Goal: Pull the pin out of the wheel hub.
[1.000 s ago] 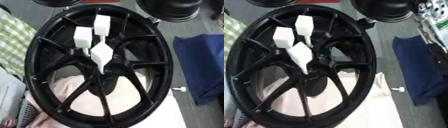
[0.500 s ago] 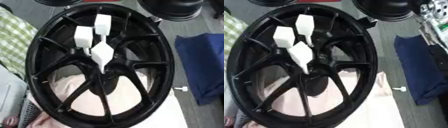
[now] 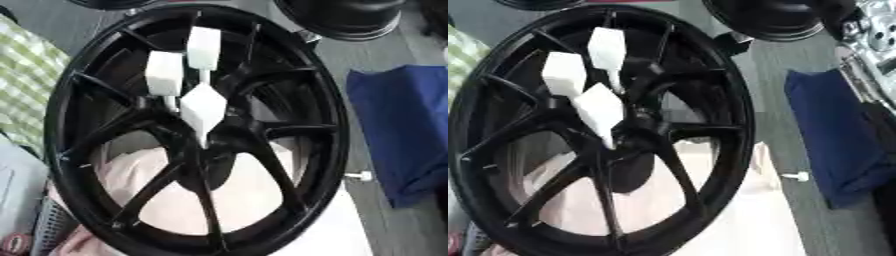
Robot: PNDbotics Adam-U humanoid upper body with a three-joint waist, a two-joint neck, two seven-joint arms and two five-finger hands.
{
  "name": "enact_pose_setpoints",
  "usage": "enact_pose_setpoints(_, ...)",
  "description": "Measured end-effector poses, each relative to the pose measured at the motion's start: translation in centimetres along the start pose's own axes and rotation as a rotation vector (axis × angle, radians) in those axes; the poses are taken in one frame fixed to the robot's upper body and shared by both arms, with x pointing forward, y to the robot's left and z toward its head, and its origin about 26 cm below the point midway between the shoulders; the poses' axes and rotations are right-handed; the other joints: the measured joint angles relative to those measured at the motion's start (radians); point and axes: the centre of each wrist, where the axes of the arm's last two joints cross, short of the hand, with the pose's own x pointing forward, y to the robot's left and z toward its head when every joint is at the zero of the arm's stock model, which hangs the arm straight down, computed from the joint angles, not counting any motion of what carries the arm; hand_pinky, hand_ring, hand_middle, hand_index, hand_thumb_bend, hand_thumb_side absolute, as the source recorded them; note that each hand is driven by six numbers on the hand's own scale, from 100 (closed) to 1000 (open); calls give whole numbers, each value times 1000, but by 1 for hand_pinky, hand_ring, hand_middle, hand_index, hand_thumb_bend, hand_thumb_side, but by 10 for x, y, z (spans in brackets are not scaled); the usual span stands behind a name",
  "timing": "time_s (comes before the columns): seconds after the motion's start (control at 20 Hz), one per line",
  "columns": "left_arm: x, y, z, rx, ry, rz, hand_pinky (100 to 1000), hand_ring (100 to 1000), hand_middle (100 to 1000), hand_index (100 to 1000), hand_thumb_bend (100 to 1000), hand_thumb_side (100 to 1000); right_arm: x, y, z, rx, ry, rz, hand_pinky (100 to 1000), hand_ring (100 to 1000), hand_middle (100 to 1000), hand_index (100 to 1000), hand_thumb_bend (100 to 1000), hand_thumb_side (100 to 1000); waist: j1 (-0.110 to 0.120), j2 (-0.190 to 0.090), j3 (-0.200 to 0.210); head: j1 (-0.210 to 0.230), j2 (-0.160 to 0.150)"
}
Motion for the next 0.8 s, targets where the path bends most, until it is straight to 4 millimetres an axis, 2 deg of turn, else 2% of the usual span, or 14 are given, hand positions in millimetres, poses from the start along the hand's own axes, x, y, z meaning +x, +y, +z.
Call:
enact_pose_setpoints(0.4,33,24,-38,-356,-44,-309,764,779,682,768,413,685,-2,-1,3,-2,15,12,874,750,560,682,100,549,17,1,4,-12,-3)
enact_pose_setpoints(0.8,71,24,-71,-729,-90,-500,800,807,725,826,476,676,-2,0,3,12,22,17,874,751,560,682,100,554,30,0,3,-11,1)
